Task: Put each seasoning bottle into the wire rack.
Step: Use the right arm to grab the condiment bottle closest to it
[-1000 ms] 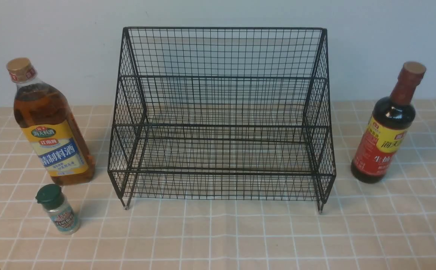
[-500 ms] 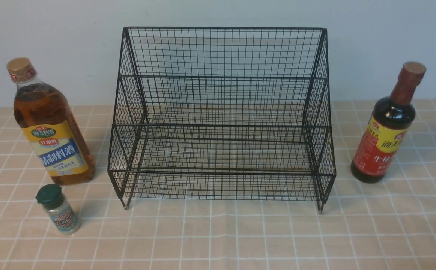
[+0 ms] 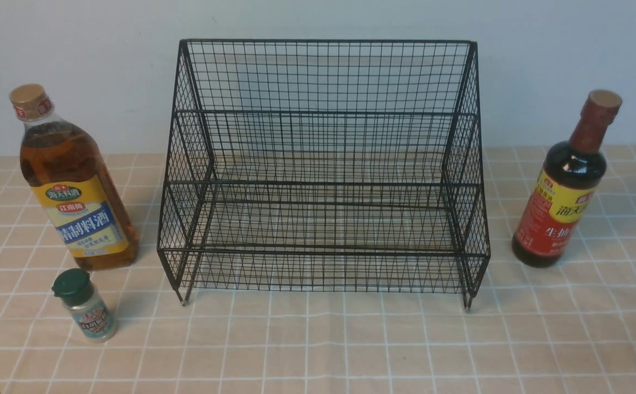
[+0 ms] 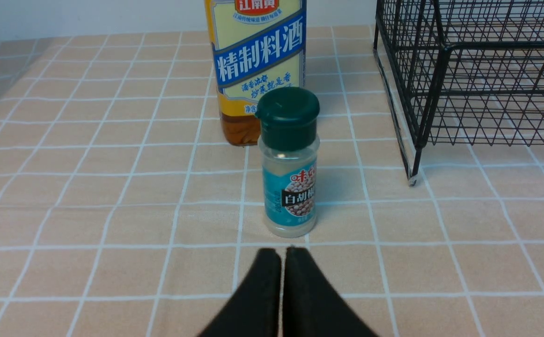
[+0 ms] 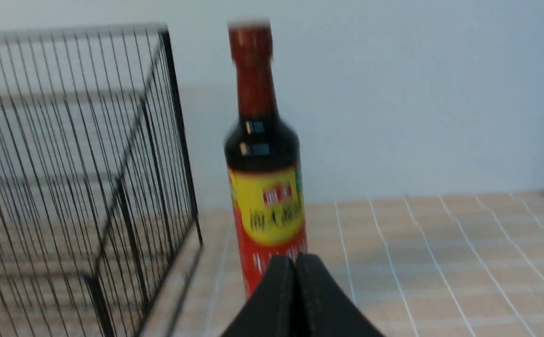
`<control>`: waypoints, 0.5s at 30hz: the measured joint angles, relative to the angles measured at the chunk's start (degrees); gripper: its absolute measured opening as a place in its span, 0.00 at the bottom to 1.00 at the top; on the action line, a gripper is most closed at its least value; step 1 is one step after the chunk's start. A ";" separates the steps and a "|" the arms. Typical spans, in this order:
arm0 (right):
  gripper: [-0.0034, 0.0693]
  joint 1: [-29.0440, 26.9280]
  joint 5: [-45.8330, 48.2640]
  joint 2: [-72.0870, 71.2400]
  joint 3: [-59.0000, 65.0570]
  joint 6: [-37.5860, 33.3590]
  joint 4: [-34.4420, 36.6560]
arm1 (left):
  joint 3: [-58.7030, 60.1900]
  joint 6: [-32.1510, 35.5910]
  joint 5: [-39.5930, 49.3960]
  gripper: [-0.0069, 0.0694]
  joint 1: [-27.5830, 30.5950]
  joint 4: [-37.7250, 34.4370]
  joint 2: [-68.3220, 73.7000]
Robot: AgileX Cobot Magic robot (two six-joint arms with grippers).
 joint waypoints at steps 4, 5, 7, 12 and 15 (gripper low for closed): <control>0.03 0.00 -7.71 0.00 0.00 0.00 2.68 | 0.00 0.00 0.00 0.08 0.00 0.00 0.00; 0.03 0.00 -9.63 0.00 0.00 0.00 2.89 | 0.00 0.00 0.00 0.08 0.00 0.00 0.00; 0.03 0.00 -11.37 0.00 0.00 -0.05 2.88 | 0.00 0.00 0.00 0.08 0.00 0.00 0.00; 0.03 0.00 -12.87 0.00 0.00 0.10 2.88 | 0.00 0.00 0.00 0.08 0.00 0.00 0.00; 0.03 0.00 -14.47 0.00 0.00 3.03 3.83 | 0.00 0.00 0.00 0.08 0.00 0.00 0.00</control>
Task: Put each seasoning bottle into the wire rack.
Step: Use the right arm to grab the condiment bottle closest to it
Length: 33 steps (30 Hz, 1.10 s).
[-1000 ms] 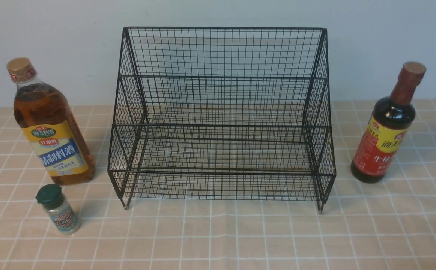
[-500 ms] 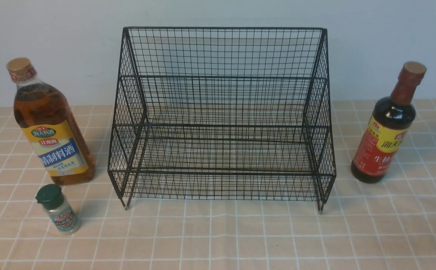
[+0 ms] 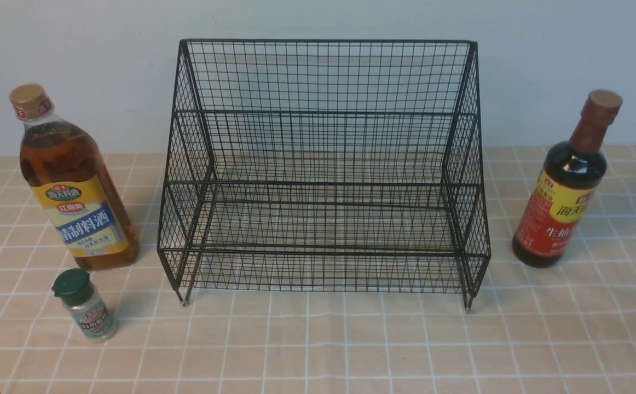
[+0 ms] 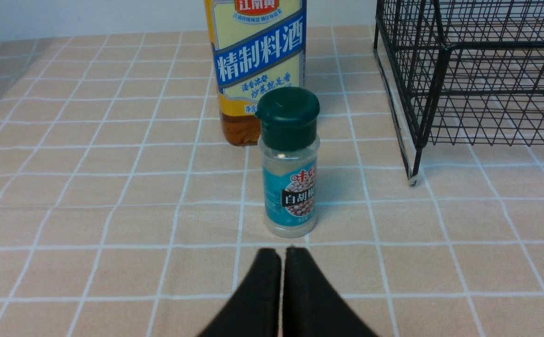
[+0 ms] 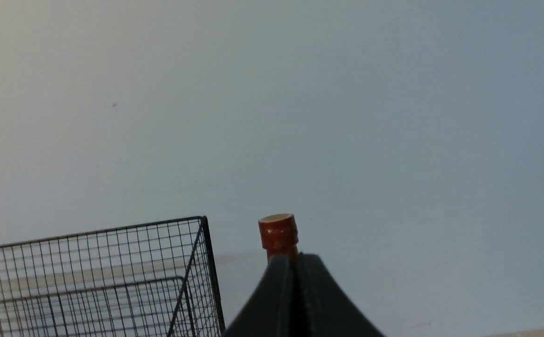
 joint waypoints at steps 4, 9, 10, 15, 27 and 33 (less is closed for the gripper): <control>0.03 0.00 -9.59 0.00 0.06 7.34 0.92 | 0.00 0.00 0.00 0.08 0.00 0.00 0.00; 0.03 0.00 -15.11 5.17 -3.31 12.03 -1.84 | 0.00 0.00 0.00 0.08 0.00 0.00 0.00; 0.03 0.00 -14.80 7.95 -5.66 12.31 -3.80 | 0.00 0.00 0.00 0.08 0.00 0.00 0.00; 0.03 0.00 -14.18 21.10 -15.94 13.35 -15.45 | 0.00 0.00 0.00 0.08 0.00 0.00 0.00; 0.28 0.00 -13.69 50.00 -34.66 16.21 -23.01 | 0.00 0.00 0.00 0.08 0.00 0.00 0.00; 0.61 0.00 -13.07 63.05 -40.22 14.73 -18.33 | 0.00 0.00 0.00 0.08 0.00 0.00 0.00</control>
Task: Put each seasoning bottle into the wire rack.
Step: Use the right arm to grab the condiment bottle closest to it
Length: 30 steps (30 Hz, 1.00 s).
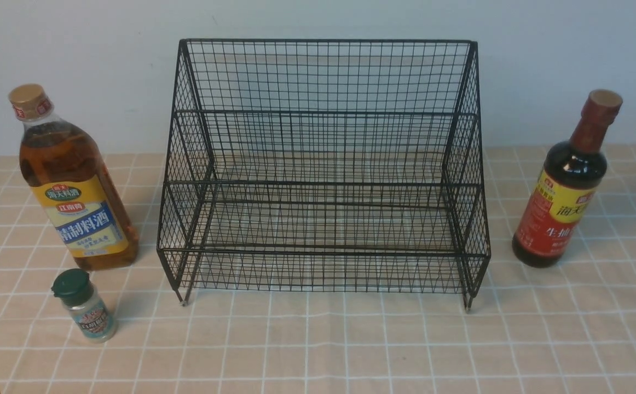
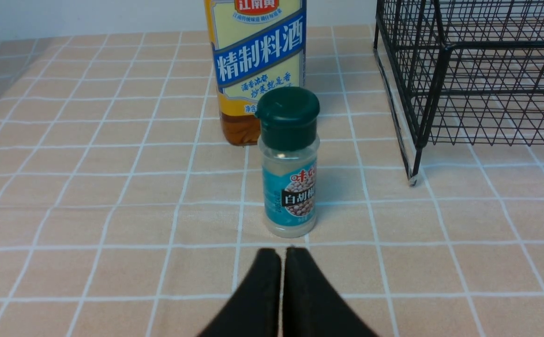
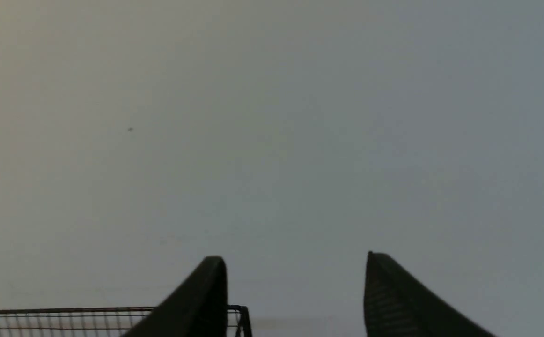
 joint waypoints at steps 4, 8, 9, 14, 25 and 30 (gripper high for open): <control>0.73 0.00 -0.03 6.62 -2.47 -5.08 3.75 | 0.00 0.00 0.00 0.08 0.00 0.00 0.00; 0.78 0.00 -0.39 13.62 -4.58 -7.67 5.11 | 0.00 0.00 0.00 0.08 0.00 0.00 0.00; 0.79 0.00 -0.47 14.23 -4.70 -7.68 5.11 | 0.00 0.00 0.00 0.08 0.00 0.00 0.00; 0.80 0.00 -2.48 20.93 -5.02 -7.86 3.41 | 0.00 0.00 0.00 0.08 0.00 0.00 0.00; 0.79 0.00 -2.98 27.15 -5.18 -7.68 -0.97 | 0.00 0.00 0.00 0.08 0.00 0.00 0.00; 0.52 0.00 -3.68 30.36 -5.19 -7.96 -1.89 | 0.00 0.00 0.00 0.08 0.00 0.00 0.00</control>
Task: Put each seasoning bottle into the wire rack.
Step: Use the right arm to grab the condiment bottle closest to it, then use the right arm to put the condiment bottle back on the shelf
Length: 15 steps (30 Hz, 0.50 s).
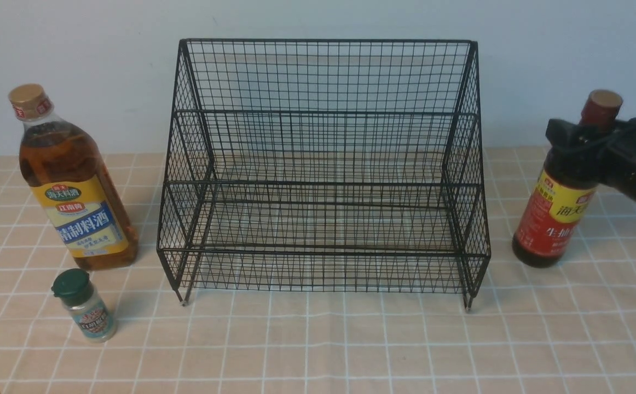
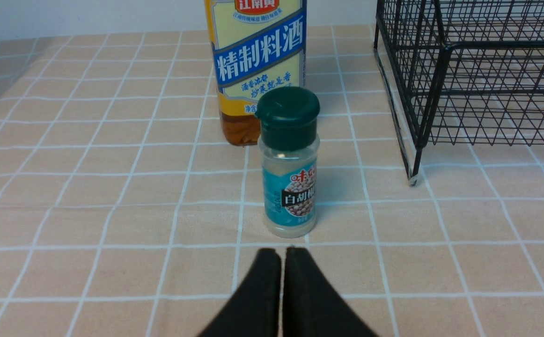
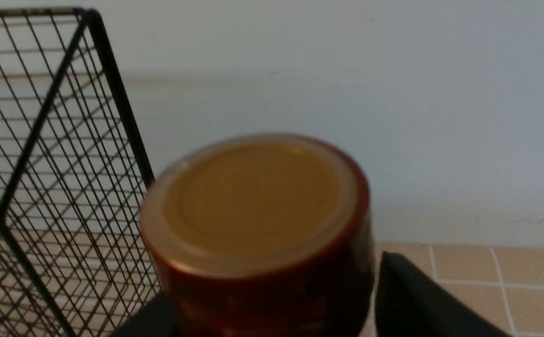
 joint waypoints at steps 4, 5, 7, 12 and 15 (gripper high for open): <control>0.42 0.00 0.54 -1.69 0.13 -0.76 -2.38 | 0.00 0.00 0.00 0.08 0.00 0.00 0.00; 0.42 0.00 0.87 -2.02 0.20 -0.76 -2.54 | 0.00 0.00 0.00 0.08 0.00 0.00 0.00; 0.42 0.00 2.65 -4.81 0.66 -0.76 -3.32 | 0.00 0.00 0.00 0.08 0.00 0.00 0.00; 0.42 0.00 3.07 -13.53 0.75 -1.17 -3.50 | 0.00 0.00 0.00 0.08 0.00 0.00 0.00; 0.42 0.00 2.19 -18.28 0.55 -0.78 -4.05 | 0.00 0.00 0.00 0.08 0.00 0.00 0.00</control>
